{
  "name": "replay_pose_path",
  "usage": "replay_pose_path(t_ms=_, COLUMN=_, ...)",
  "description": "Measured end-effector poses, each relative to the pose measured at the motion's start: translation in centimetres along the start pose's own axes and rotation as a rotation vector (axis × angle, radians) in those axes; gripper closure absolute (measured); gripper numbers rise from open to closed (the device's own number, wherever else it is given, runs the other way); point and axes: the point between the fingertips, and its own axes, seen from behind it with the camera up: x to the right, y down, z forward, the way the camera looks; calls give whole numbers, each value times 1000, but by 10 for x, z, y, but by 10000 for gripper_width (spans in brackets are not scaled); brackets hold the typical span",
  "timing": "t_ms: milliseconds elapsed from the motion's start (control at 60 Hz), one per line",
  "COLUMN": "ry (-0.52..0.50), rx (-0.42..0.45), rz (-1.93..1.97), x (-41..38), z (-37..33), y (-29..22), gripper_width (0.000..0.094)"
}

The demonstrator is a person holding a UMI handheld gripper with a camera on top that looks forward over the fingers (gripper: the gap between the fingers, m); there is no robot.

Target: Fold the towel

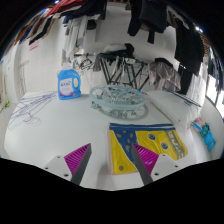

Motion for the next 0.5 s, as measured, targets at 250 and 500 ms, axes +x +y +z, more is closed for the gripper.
replay_pose_path(t_ms=250, ry=-18, rx=-67, rz=9, x=-3, z=88, y=9, gripper_width=83)
replay_pose_path(t_ms=500, ry=-18, rx=-86, rz=58, x=7, z=99, y=8, gripper_width=538)
